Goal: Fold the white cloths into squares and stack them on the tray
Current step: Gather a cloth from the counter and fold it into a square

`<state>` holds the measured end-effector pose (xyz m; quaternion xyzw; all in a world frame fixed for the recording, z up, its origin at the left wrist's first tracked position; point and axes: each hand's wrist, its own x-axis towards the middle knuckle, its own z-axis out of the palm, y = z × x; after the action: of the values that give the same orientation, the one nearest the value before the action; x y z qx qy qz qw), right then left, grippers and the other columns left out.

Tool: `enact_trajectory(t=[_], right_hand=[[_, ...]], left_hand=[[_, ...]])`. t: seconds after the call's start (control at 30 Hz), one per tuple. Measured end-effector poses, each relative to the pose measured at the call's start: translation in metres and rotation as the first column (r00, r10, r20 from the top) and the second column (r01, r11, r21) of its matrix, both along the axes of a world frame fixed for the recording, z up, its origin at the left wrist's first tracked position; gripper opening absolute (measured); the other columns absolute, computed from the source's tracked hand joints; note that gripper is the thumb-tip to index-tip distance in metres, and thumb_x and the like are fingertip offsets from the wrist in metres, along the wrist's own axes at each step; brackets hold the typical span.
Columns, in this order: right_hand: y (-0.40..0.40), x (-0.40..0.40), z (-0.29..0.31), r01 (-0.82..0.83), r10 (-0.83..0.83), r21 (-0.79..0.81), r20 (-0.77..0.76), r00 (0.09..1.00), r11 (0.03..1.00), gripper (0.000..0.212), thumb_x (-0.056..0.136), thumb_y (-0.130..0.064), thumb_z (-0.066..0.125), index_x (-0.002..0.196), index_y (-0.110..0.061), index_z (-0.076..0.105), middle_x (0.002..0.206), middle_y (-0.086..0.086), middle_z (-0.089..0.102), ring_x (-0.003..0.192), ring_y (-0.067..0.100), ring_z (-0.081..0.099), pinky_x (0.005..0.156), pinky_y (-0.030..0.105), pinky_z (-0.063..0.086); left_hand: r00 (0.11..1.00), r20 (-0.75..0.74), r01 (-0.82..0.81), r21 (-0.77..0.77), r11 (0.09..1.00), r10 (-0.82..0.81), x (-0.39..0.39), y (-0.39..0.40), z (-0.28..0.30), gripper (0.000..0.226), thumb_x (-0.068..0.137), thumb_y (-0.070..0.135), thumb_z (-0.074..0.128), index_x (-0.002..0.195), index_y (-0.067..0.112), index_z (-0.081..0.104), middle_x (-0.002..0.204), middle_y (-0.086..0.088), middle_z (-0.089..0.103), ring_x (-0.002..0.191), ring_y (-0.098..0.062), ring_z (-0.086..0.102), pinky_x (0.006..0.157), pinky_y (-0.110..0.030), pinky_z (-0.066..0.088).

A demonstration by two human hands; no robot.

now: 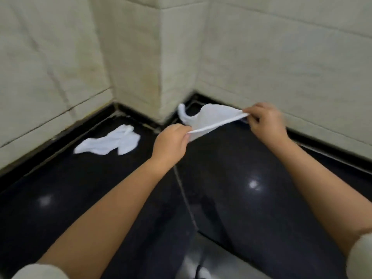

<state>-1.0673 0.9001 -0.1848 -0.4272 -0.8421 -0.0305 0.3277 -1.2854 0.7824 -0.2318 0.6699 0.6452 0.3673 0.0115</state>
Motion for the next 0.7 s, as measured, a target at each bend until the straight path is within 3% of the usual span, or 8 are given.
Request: enact_trajectory(t=[0.13, 0.23, 0.33, 0.43, 0.53, 0.6, 0.63, 0.7], right_hand=[[-0.031, 0.125, -0.01, 0.146, -0.153, 0.077, 0.097, 0.983, 0.986, 0.03, 0.07, -0.007, 0.045, 0.076, 0.0, 0.073, 0.075, 0.02, 0.07, 0.063, 0.038, 0.065, 0.061, 0.04, 0.056], [-0.067, 0.197, -0.049, 0.271, -0.258, -0.017, 0.255, 0.932, 0.962, 0.025, 0.062, -0.003, 0.051, 0.071, -0.005, 0.074, 0.07, 0.014, 0.071, 0.058, 0.035, 0.064, 0.054, 0.038, 0.056], [-0.104, 0.239, -0.091, 0.365, -0.213, -0.276, 0.457, 0.864, 0.89, 0.022, 0.069, -0.008, 0.048, 0.069, -0.007, 0.07, 0.069, 0.011, 0.068, 0.064, 0.035, 0.064, 0.054, 0.039, 0.054], [-0.135, 0.261, -0.117, 0.447, 0.026, -0.63, 0.596, 0.802, 0.635, 0.02, 0.085, -0.014, 0.049, 0.076, -0.002, 0.063, 0.082, 0.014, 0.065, 0.079, 0.03, 0.058, 0.068, 0.035, 0.044], [-0.151, 0.273, -0.132, 0.397, 0.225, -0.842, 0.494, 0.84, 0.365, 0.026, 0.087, -0.011, 0.05, 0.061, -0.008, 0.049, 0.058, 0.004, 0.045, 0.06, 0.017, 0.038, 0.055, 0.026, 0.028], [-0.152, 0.281, -0.135, 0.351, 0.276, -0.921, 0.387, 0.88, 0.171, 0.035, 0.087, -0.009, 0.05, 0.054, -0.01, 0.039, 0.056, 0.001, 0.03, 0.053, 0.012, 0.028, 0.052, 0.022, 0.023], [-0.148, 0.287, -0.136, 0.344, 0.283, -0.933, 0.361, 0.889, 0.107, 0.031, 0.087, -0.009, 0.05, 0.057, -0.005, 0.045, 0.06, 0.002, 0.033, 0.056, 0.012, 0.031, 0.054, 0.022, 0.024], [-0.138, 0.296, -0.139, 0.333, 0.258, -0.939, 0.345, 0.903, 0.091, 0.02, 0.088, -0.008, 0.049, 0.08, 0.006, 0.061, 0.071, 0.005, 0.048, 0.066, 0.015, 0.044, 0.06, 0.022, 0.034]], left_hand=[[0.961, -0.03, 0.273, -0.015, 0.962, -0.274, 0.092, 0.03, -0.004, 0.025, 0.083, 0.006, 0.048, 0.092, 0.001, 0.071, 0.088, -0.018, 0.071, 0.083, -0.037, 0.066, 0.069, -0.043, 0.054], [0.914, -0.034, 0.383, -0.264, 0.885, -0.405, 0.149, 0.039, -0.029, 0.031, 0.094, 0.005, 0.042, 0.116, 0.007, 0.063, 0.118, -0.011, 0.064, 0.111, -0.03, 0.057, 0.095, -0.038, 0.045], [0.811, -0.135, 0.431, -0.52, 0.738, -0.57, 0.188, 0.038, -0.059, 0.028, 0.093, 0.004, 0.042, 0.108, 0.011, 0.065, 0.113, -0.006, 0.063, 0.107, -0.025, 0.058, 0.089, -0.033, 0.046], [0.677, -0.12, 0.384, -0.784, 0.488, -0.726, 0.208, 0.029, -0.081, 0.018, 0.091, 0.008, 0.044, 0.097, 0.009, 0.062, 0.097, -0.006, 0.06, 0.091, -0.023, 0.056, 0.073, -0.031, 0.041], [0.561, -0.005, 0.326, -0.918, 0.227, -0.828, 0.221, 0.018, -0.091, 0.018, 0.092, 0.013, 0.048, 0.105, 0.009, 0.06, 0.106, -0.007, 0.058, 0.094, -0.02, 0.051, 0.075, -0.025, 0.036], [0.491, 0.058, 0.265, -0.96, 0.086, -0.869, 0.229, 0.015, -0.091, 0.022, 0.091, 0.011, 0.048, 0.109, 0.003, 0.058, 0.117, -0.012, 0.057, 0.092, -0.02, 0.048, 0.077, -0.025, 0.036], [0.475, 0.078, 0.225, -0.974, 0.035, -0.876, 0.233, 0.017, -0.091, 0.023, 0.091, 0.01, 0.048, 0.11, -0.001, 0.056, 0.119, -0.015, 0.056, 0.09, -0.022, 0.048, 0.076, -0.026, 0.038], [0.503, 0.085, 0.171, -0.985, 0.003, -0.86, 0.236, 0.026, -0.089, 0.025, 0.092, 0.011, 0.049, 0.112, -0.002, 0.055, 0.119, -0.017, 0.055, 0.093, -0.027, 0.052, 0.073, -0.025, 0.039]])
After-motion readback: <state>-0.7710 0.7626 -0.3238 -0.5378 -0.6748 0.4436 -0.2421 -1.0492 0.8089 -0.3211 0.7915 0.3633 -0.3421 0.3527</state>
